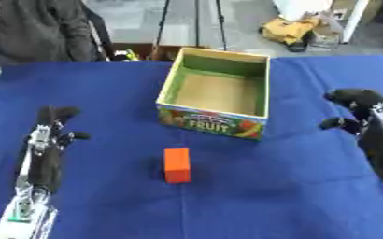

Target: Pick up objects on the table and place them in the box.

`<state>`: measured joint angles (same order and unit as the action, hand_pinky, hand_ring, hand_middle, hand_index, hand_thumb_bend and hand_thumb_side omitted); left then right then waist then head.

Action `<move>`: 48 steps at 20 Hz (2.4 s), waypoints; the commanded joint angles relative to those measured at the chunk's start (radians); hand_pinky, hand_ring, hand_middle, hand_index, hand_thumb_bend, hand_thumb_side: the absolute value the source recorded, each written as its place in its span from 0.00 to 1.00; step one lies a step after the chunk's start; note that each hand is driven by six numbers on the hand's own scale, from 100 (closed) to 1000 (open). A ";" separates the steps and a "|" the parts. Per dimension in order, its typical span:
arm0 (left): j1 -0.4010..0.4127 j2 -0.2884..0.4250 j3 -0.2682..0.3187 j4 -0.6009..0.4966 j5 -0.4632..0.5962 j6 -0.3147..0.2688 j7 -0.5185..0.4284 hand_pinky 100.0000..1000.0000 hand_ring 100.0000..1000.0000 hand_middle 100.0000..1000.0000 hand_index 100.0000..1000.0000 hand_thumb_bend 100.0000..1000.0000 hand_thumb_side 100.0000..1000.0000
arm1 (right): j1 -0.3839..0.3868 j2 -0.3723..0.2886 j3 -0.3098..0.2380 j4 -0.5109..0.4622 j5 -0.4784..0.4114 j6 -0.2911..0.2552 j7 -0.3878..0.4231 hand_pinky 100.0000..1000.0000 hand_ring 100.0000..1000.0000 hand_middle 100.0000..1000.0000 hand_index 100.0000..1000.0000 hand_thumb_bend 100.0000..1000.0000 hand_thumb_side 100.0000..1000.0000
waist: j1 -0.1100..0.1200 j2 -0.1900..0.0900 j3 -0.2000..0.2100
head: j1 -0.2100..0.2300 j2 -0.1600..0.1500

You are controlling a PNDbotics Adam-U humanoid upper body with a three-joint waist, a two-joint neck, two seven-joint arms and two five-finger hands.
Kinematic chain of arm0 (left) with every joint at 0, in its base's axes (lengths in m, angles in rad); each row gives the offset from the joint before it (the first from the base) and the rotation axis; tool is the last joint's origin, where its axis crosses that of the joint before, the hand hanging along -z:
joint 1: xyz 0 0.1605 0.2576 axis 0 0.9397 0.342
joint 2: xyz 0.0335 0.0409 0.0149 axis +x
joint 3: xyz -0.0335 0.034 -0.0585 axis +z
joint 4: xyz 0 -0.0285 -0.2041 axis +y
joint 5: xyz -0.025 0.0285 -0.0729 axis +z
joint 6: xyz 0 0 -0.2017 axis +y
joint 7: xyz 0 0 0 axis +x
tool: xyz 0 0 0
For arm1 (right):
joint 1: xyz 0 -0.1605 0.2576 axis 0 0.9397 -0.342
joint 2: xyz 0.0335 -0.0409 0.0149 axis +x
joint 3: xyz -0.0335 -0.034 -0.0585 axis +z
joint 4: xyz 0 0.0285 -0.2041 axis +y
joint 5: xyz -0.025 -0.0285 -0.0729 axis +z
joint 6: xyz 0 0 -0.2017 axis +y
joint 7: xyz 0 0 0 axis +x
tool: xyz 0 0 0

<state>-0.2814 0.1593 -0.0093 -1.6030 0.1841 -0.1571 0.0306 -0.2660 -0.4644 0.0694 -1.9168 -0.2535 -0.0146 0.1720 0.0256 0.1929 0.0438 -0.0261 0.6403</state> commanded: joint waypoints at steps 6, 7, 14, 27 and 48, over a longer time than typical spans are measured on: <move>-0.019 0.017 -0.019 -0.020 -0.002 0.003 -0.017 0.50 0.90 0.66 0.69 0.67 0.78 | -0.196 -0.208 0.141 0.113 0.134 -0.056 0.130 0.61 0.99 0.78 0.82 0.00 0.46 | 0.000 -0.018 0.045 | -0.057 -0.020; -0.021 0.016 -0.021 -0.021 -0.002 0.004 -0.019 0.50 0.90 0.66 0.69 0.67 0.78 | -0.223 -0.214 0.166 0.140 0.151 -0.054 0.147 0.62 1.00 0.79 0.83 0.00 0.46 | 0.000 -0.017 0.053 | -0.064 -0.021; -0.033 0.015 -0.029 -0.022 0.002 0.007 -0.028 0.50 0.90 0.66 0.69 0.67 0.78 | -0.396 -0.156 0.304 0.334 0.270 -0.038 0.266 0.70 1.00 0.84 0.87 0.11 0.46 | 0.002 -0.009 0.081 | -0.091 -0.036; -0.051 0.001 -0.045 -0.023 0.006 0.012 -0.043 0.50 0.90 0.66 0.69 0.68 0.78 | -0.529 0.021 0.300 0.679 0.483 -0.198 0.473 0.73 1.00 0.86 0.89 0.31 0.50 | 0.005 0.006 0.139 | -0.159 -0.065; -0.046 -0.007 -0.046 -0.019 0.006 0.011 -0.043 0.50 0.90 0.66 0.69 0.68 0.78 | -0.517 0.157 0.290 0.788 0.977 -0.487 0.388 0.74 1.00 0.85 0.89 0.33 0.56 | 0.001 -0.002 0.146 | -0.177 -0.053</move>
<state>-0.3183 0.1486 -0.0572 -1.6037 0.1894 -0.1443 -0.0125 -0.7743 -0.3100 0.3483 -1.1133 0.7112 -0.4943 0.5512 0.0273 0.2043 0.1861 -0.1986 0.5877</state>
